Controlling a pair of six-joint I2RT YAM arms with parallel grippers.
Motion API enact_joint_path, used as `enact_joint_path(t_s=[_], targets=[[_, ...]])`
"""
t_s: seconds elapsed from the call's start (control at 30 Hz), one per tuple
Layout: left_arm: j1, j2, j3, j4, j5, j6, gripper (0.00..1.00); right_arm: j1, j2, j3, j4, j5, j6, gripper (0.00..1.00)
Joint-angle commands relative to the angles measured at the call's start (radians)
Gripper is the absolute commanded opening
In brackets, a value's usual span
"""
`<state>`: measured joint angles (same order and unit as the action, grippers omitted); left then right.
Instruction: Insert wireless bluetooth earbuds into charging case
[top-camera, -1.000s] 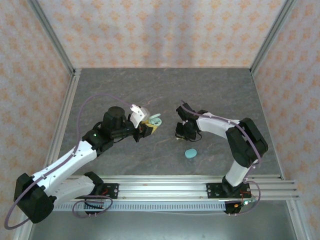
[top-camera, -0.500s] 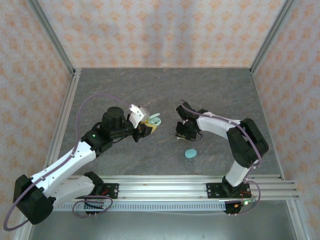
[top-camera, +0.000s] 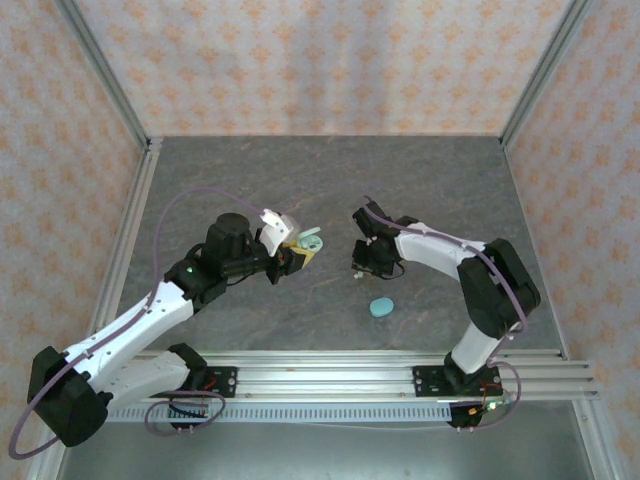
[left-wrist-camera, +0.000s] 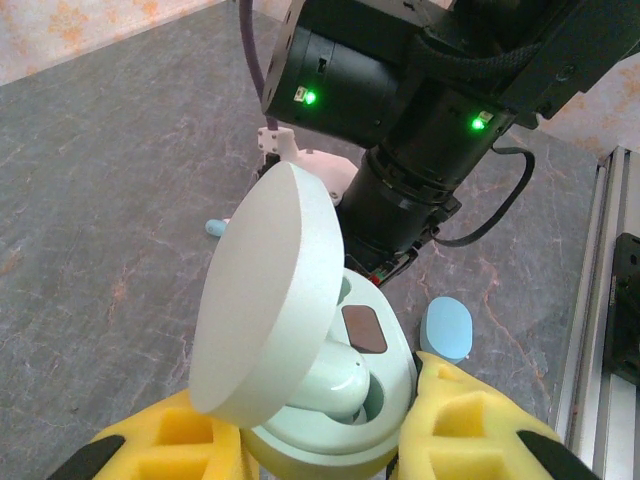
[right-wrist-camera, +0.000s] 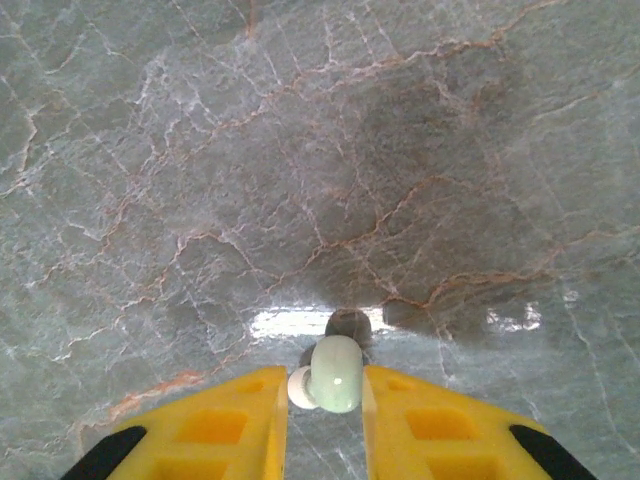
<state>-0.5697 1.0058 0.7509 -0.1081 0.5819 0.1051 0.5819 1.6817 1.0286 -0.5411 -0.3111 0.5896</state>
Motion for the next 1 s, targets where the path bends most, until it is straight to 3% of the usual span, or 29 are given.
enact_joint_path(t_s=[0.0,0.63,0.97], targets=[[0.002,0.001,0.021,-0.002,-0.016,0.013,0.0,0.001,0.027,-0.002,0.028,0.021,-0.004,0.26],[0.002,0.005,0.022,-0.002,-0.019,0.016,0.0,0.002,0.063,-0.033,0.053,0.0,0.006,0.24],[0.002,-0.009,0.015,-0.009,-0.031,0.024,0.0,0.001,0.024,-0.014,0.024,0.006,-0.006,0.14]])
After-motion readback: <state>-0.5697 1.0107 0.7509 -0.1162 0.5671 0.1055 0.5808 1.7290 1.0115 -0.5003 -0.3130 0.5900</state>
